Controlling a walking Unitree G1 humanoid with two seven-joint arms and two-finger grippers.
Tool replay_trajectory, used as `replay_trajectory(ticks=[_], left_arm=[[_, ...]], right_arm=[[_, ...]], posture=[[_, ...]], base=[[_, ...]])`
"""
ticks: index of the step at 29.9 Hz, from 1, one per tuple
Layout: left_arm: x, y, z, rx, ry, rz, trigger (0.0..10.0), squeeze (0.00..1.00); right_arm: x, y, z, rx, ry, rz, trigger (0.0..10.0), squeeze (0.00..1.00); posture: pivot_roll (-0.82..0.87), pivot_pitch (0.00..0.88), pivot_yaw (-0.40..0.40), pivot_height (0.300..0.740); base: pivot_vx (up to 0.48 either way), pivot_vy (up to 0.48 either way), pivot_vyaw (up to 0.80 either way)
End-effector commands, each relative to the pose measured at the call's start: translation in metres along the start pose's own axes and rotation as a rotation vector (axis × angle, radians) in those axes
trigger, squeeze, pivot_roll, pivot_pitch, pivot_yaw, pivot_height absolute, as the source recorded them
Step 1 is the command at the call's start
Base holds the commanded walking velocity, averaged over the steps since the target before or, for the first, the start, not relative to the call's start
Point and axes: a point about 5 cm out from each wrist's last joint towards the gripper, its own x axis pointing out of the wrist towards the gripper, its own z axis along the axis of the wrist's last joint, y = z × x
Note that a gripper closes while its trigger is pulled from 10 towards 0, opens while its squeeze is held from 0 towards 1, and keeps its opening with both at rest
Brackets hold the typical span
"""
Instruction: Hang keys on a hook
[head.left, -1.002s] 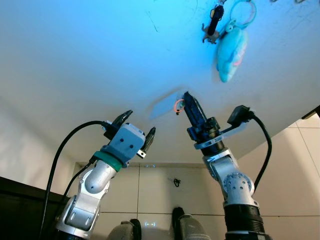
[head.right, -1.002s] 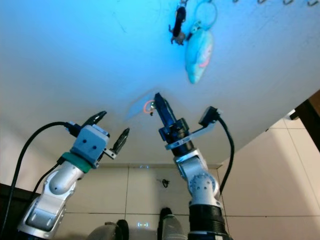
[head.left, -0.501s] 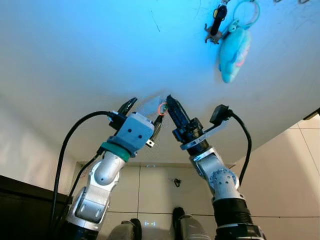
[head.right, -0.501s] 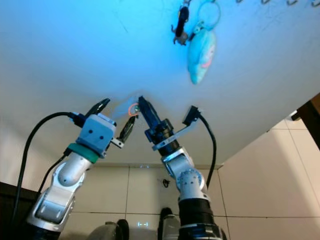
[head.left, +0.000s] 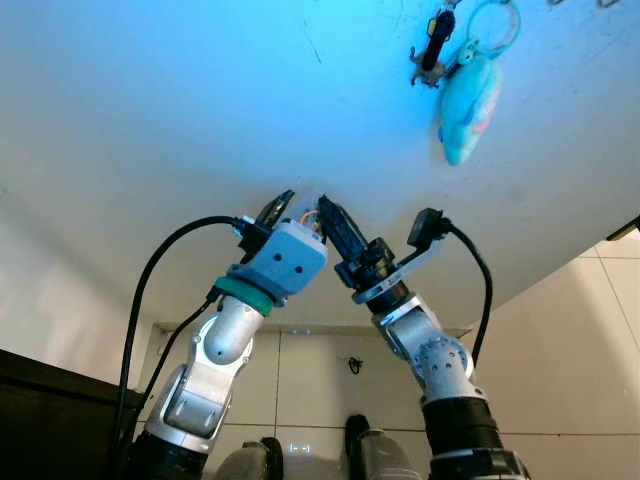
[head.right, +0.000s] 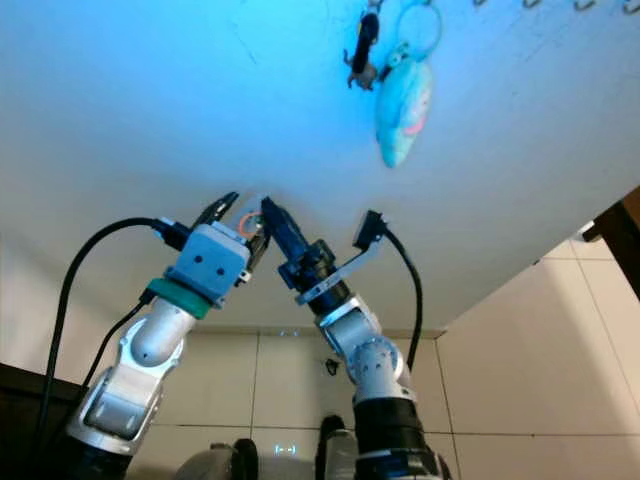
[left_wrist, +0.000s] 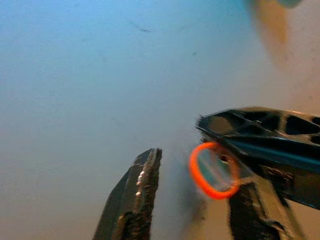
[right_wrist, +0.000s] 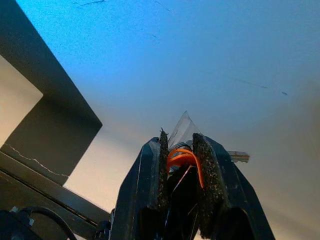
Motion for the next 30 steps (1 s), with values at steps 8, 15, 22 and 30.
replay_trajectory(ticks=[8,15,22,30], left_arm=[[-0.005,0.01,-0.022,0.04,0.105,0.042,0.0,0.0],[-0.007,0.01,-0.023,0.051,0.102,0.042,0.0,0.0],[-0.009,0.009,-0.022,0.072,0.081,0.028,0.0,0.0],[-0.011,0.008,-0.023,0.074,0.076,0.013,0.0,0.0]], right_arm=[[0.003,0.01,-0.017,0.061,-0.012,0.063,10.0,0.0],[0.0,0.009,-0.015,0.048,-0.011,0.048,10.0,0.0],[0.0,0.001,-0.015,-0.135,0.04,-0.075,10.0,0.0],[-0.015,0.001,0.005,-0.399,0.093,-0.142,10.0,0.0]], posture=[[-0.11,0.202,0.06,0.74],[-0.11,0.199,0.061,0.74],[-0.11,0.195,0.06,0.74],[-0.11,0.195,0.06,0.74]], base=[[0.0,0.0,0.0],[0.0,0.0,0.0],[0.0,0.0,0.0],[0.0,0.0,0.0]])
